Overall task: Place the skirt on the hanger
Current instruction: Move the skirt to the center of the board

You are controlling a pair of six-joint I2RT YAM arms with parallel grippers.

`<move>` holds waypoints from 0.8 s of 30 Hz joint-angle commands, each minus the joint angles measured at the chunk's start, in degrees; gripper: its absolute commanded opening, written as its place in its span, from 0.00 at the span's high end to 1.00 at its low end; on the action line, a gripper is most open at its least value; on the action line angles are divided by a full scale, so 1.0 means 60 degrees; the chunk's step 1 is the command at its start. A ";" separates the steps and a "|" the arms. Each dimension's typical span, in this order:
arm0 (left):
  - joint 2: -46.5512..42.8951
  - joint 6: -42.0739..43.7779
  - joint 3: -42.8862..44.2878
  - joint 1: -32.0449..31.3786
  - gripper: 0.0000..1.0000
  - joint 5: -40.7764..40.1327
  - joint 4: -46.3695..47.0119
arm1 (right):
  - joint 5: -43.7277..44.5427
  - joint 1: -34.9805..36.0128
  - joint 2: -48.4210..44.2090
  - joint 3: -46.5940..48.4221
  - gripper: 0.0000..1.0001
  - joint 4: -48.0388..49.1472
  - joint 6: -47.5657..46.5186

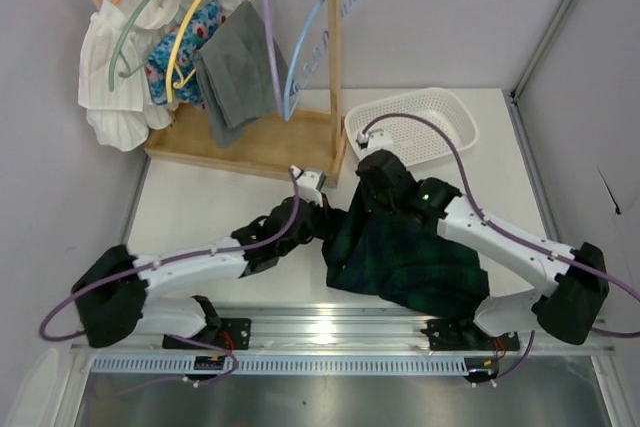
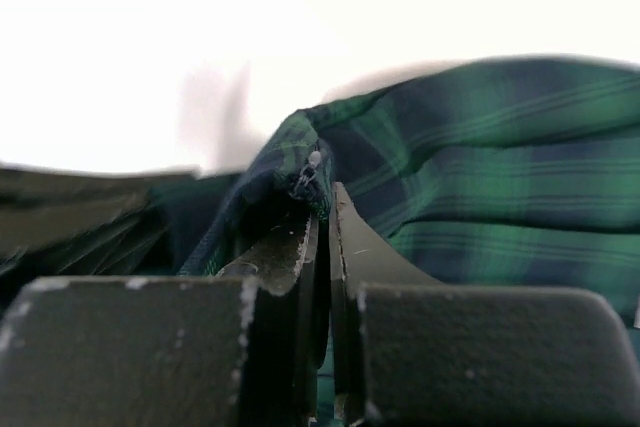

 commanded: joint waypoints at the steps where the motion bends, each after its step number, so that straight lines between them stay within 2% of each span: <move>1: -0.2069 0.0735 0.0978 0.0056 1.00 -0.1114 -0.1242 | 0.1705 -0.0071 -0.1005 0.1842 1.00 -0.0564 -0.0688; 3: -0.2820 0.1028 0.1376 0.0070 1.00 -0.1803 -0.2184 | 0.2177 -0.0465 -0.1839 0.2515 1.00 -0.0888 -0.0939; 4: -0.3520 0.1087 0.2088 0.0085 1.00 -0.1993 -0.3131 | 0.2163 -0.0699 -0.2118 0.3113 1.00 -0.1151 -0.1070; 5: -0.3817 0.1189 0.2371 0.0114 1.00 -0.2111 -0.3518 | 0.2149 -0.1281 -0.2381 0.3395 1.00 -0.1241 -0.1275; 9: -0.4099 0.1745 0.4319 0.0158 1.00 -0.2187 -0.4560 | 0.2046 -0.2822 -0.3145 0.4670 1.00 -0.1577 -0.1978; 10: -0.3910 0.1892 0.5381 0.0158 1.00 -0.1997 -0.4794 | 0.2061 -0.3086 -0.3117 0.4919 1.00 -0.1651 -0.2110; 12: -0.3003 0.2157 0.6077 0.0144 1.00 -0.1631 -0.5015 | 0.2075 -0.3671 -0.3000 0.5680 1.00 -0.1827 -0.2461; 13: -0.2666 0.2186 0.6979 0.0158 1.00 -0.1223 -0.5132 | 0.2191 -0.3805 -0.2840 0.5900 1.00 -0.1842 -0.2579; 18: -0.0322 0.2362 0.9050 0.0158 1.00 -0.0780 -0.5294 | 0.2530 -0.4742 -0.2209 0.6956 1.00 -0.1609 -0.3326; 21: 0.0949 0.2829 1.0995 0.0158 1.00 -0.1056 -0.5498 | 0.1785 -0.5896 -0.1828 0.7439 1.00 -0.1374 -0.3298; 24: 0.2224 0.3094 1.2826 0.0246 1.00 -0.1073 -0.5936 | 0.0671 -0.6559 -0.1418 0.7865 1.00 -0.1446 -0.3079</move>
